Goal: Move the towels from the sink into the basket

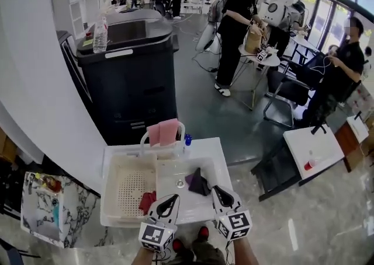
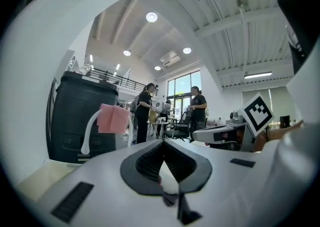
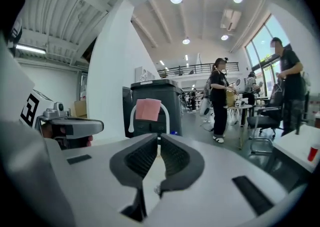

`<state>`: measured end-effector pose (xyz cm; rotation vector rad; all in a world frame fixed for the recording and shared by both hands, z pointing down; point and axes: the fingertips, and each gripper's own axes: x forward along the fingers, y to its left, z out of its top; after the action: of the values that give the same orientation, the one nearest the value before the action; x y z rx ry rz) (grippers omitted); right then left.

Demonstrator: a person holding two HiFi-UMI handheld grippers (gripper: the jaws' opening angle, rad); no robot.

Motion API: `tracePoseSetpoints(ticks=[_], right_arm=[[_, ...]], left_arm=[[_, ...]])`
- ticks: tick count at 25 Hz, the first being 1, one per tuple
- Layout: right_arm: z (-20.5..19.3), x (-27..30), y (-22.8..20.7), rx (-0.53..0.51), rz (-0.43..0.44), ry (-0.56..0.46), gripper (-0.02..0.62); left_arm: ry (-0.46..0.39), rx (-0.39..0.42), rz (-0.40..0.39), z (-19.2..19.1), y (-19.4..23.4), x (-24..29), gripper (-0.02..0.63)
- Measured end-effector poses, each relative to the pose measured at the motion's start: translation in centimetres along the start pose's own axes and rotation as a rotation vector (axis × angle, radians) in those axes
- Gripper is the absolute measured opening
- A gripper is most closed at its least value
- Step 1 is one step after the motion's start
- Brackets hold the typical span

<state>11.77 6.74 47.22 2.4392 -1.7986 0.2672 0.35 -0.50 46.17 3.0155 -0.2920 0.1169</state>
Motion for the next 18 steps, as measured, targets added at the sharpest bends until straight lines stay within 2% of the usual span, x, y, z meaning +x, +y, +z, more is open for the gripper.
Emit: tracePoseSetpoints(ticks=[4,9,18], right_arm=[[-0.9,-1.7,-3.0,0.010,-0.082,0.019,0.041],[-2.4,-2.9,-6.3,0.033,-0.145,0.042,0.041],[-6.4,-1.6,-10.5,0.081,-0.167,0.114,0.041]], left_arm=[[0.021,-0.009,-0.073,-0.6,-1.9,2.5,0.006],[0.051,-0.007,-0.134,-1.8,-3.7,5.7,0.006],[0.144,-0.018,-0.174,-5.1,-5.2,11.0,0.006]])
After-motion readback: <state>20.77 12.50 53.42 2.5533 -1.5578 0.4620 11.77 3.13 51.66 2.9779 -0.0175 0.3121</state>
